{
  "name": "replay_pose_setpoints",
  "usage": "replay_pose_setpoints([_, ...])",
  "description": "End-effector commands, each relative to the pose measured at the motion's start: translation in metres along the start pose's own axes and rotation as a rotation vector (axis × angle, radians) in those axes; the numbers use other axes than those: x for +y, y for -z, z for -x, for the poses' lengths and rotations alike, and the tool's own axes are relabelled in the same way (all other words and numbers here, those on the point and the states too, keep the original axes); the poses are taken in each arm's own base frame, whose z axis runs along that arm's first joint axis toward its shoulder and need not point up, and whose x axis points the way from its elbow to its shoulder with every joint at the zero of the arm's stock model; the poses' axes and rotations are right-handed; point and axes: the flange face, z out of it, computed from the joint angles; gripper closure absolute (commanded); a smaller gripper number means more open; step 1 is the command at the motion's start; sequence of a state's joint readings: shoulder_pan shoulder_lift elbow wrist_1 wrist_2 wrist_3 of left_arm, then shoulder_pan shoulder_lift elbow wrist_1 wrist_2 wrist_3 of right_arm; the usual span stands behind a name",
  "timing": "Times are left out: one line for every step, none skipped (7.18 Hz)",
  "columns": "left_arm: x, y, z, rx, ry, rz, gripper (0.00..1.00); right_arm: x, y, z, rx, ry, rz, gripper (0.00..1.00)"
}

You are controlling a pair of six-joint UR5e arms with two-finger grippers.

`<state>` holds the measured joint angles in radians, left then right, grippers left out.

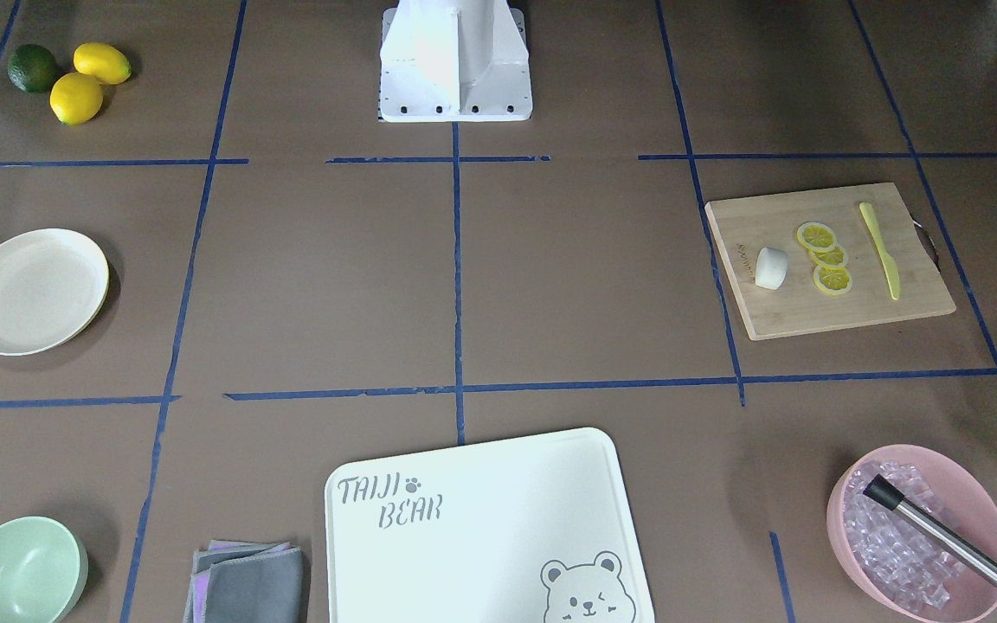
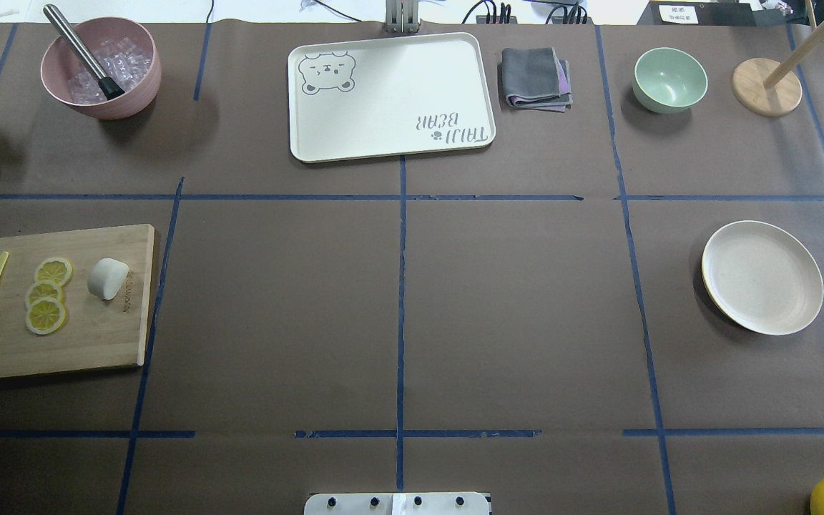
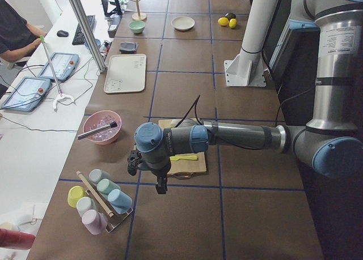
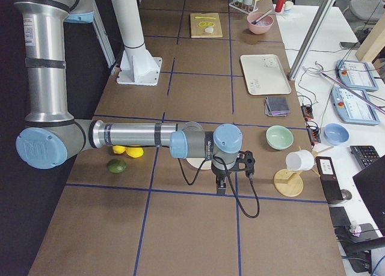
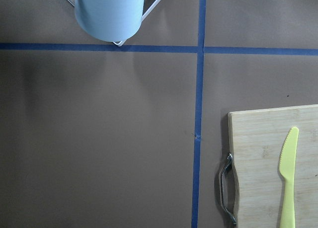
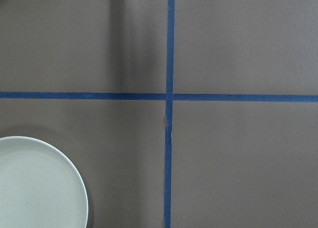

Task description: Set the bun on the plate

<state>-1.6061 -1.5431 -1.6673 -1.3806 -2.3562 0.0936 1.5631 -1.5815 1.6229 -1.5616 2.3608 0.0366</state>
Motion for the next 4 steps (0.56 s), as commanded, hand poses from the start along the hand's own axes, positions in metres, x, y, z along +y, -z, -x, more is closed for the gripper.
replay_pose_setpoints([-0.0021, 0.0018, -0.0016, 0.0, -0.003, -0.003, 0.0, 0.0038, -0.0022, -0.0015, 0.001, 0.006, -0.005, 0.0])
replay_pose_setpoints([-0.0027, 0.0023, -0.002, 0.0, -0.003, -0.003, 0.0, 0.0029, -0.0007, 0.0001, 0.001, 0.001, -0.009, 0.0])
replay_pose_setpoints([-0.0027, 0.0023, -0.002, 0.0, -0.003, -0.003, 0.0, 0.0014, 0.0003, 0.001, 0.003, 0.004, -0.011, 0.0])
replay_pose_setpoints([-0.0034, 0.0028, -0.0025, 0.0, -0.004, -0.004, 0.0, 0.0014, 0.0003, 0.0009, 0.004, 0.004, -0.011, 0.0])
